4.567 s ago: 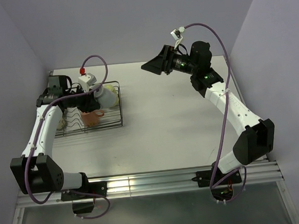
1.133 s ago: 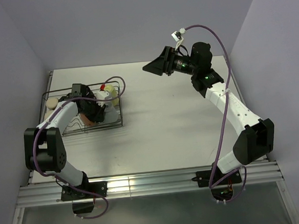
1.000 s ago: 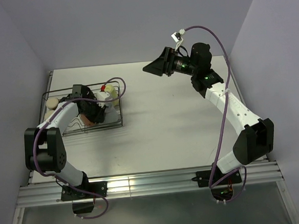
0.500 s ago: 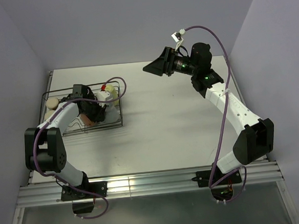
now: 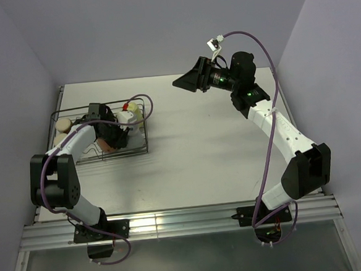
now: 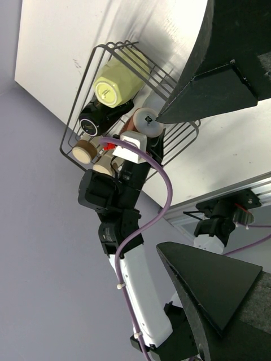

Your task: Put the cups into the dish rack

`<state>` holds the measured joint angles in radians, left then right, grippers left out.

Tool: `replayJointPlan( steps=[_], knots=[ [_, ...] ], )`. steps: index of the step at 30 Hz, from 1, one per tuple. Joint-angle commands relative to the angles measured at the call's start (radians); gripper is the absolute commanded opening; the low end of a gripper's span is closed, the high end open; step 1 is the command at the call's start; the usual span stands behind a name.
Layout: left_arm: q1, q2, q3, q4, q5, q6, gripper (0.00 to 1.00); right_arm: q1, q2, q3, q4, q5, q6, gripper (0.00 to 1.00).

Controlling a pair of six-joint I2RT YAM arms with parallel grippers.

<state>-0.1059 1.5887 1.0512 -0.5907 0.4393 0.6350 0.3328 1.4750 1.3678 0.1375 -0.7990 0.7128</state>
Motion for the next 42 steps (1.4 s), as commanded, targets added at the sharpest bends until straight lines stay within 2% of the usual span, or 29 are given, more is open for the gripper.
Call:
replayJointPlan(
  steps=[1,10,27,32,35,38,39,40,42],
  knots=[
    [-0.006,-0.024,0.007,0.051,0.027,0.002,0.26,-0.011,-0.027,0.005,0.022,-0.003,-0.001,0.93],
    [-0.014,-0.025,0.007,0.048,0.024,-0.003,0.41,-0.008,-0.025,0.013,0.016,-0.003,-0.007,0.93],
    [-0.021,-0.194,0.072,-0.072,-0.005,-0.026,0.42,-0.011,-0.045,0.011,-0.013,-0.003,-0.049,0.93],
    [-0.021,-0.298,0.062,-0.095,-0.004,-0.028,0.47,-0.015,-0.056,0.014,-0.068,0.003,-0.122,0.93],
    [-0.023,-0.354,0.088,-0.113,0.035,-0.043,0.56,-0.018,-0.065,0.022,-0.130,0.026,-0.202,0.93],
    [-0.038,-0.377,0.145,-0.121,0.068,-0.087,0.74,-0.028,-0.085,0.014,-0.196,0.058,-0.292,0.94],
    [-0.044,-0.375,0.162,-0.118,0.072,-0.125,0.90,-0.028,-0.091,0.013,-0.217,0.085,-0.320,0.94],
    [-0.055,-0.369,0.199,-0.113,0.059,-0.148,0.99,-0.031,-0.102,0.013,-0.264,0.102,-0.352,0.95],
    [-0.103,-0.333,0.240,-0.104,0.007,-0.243,0.99,-0.031,-0.110,0.014,-0.315,0.145,-0.453,0.96]
  ],
)
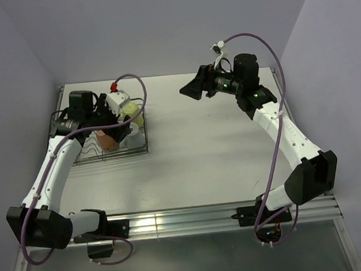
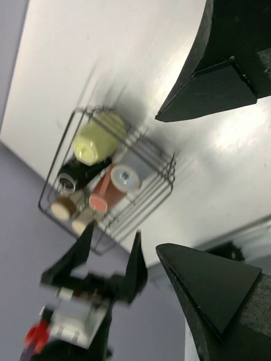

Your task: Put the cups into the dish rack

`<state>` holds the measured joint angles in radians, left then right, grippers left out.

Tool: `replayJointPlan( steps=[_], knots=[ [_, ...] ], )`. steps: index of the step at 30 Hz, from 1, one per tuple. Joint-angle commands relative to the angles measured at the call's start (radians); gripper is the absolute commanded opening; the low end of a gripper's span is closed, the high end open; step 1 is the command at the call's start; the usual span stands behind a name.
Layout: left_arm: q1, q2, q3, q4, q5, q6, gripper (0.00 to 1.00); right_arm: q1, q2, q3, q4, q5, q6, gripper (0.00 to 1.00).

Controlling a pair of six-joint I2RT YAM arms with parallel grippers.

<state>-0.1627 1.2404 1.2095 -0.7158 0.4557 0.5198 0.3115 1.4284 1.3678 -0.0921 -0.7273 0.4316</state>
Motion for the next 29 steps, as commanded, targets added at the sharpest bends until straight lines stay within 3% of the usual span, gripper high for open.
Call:
replayJointPlan(
  steps=[1,5,10,18,29],
  knots=[
    [-0.063,0.031,0.129,0.026,-0.041,-0.162,0.99,-0.009,-0.075,0.008,-0.130,0.133,-0.209,0.96],
    [-0.133,0.132,0.277,-0.005,-0.117,-0.276,0.99,-0.026,-0.118,-0.044,-0.189,0.277,-0.339,0.98],
    [-0.225,0.211,0.369,0.085,-0.281,-0.415,0.99,-0.066,-0.190,-0.140,-0.201,0.370,-0.383,0.99],
    [-0.253,0.241,0.341,0.217,-0.290,-0.549,0.99,-0.196,-0.275,-0.236,-0.152,0.474,-0.320,1.00],
    [-0.251,0.169,0.268,0.279,-0.308,-0.596,0.99,-0.229,-0.325,-0.257,-0.152,0.473,-0.289,1.00]
  ],
)
